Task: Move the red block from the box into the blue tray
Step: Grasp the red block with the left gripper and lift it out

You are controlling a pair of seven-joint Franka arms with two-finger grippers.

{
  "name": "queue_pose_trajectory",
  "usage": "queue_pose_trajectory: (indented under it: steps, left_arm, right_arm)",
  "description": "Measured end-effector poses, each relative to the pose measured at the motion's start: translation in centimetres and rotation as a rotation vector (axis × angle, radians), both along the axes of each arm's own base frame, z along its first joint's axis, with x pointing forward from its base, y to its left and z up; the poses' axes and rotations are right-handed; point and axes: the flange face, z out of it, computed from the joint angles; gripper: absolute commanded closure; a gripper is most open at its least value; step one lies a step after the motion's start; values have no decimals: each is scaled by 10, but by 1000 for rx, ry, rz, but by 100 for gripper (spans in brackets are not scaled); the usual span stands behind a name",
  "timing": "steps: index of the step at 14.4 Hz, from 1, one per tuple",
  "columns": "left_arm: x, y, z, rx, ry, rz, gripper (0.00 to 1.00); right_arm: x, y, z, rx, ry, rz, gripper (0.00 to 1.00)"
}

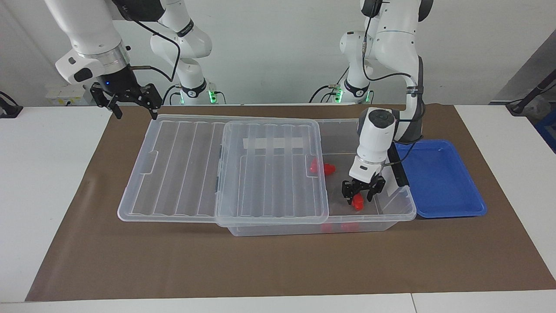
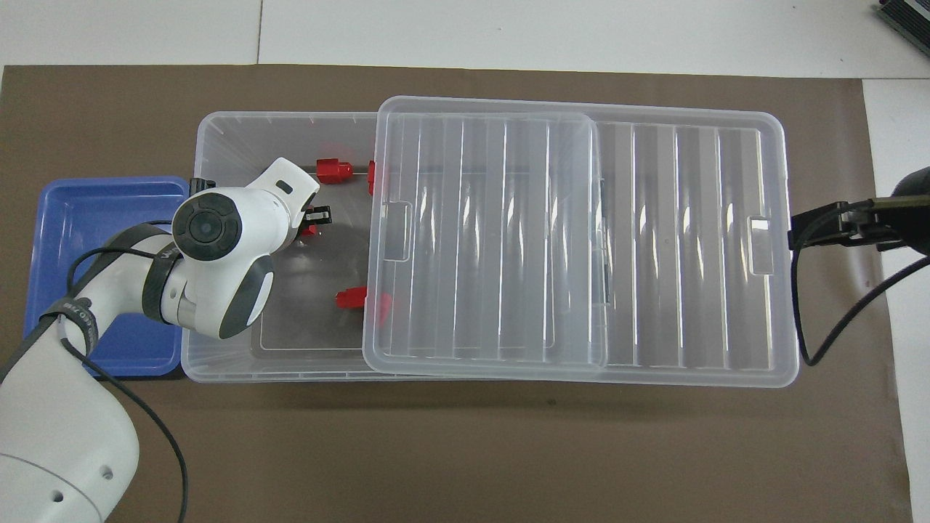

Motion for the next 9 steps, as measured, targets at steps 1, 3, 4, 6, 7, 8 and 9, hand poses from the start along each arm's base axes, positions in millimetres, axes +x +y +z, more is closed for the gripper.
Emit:
queue_pose_trajectory:
  steps: [1,3,4,6,7,8,9]
  left_arm:
    - [0,0,0,1,2,0,98]
    - [1,1,1,12,23,5,98]
    - [2,2,5,25,48,11,98]
    - [4,5,27,53,91,25,96]
    - [2,7,44,64,105,32,93]
    - [-1,8,62,74,118,38,92]
    - [-6,10,80,81,130,46,92]
  right_arm:
    - [0,0,0,0,0,0,0]
    - [0,-2,-1,0,3,-3,0]
    - [0,-2,-2,0,4,-4,0]
    - [0,-3,-3,0,6,-5,0]
    - [0,-3,-3,0,7,-5,0]
    - [0,-3,-3,0,8,-5,0]
    - [0,-3,-4,0,9,-5,0]
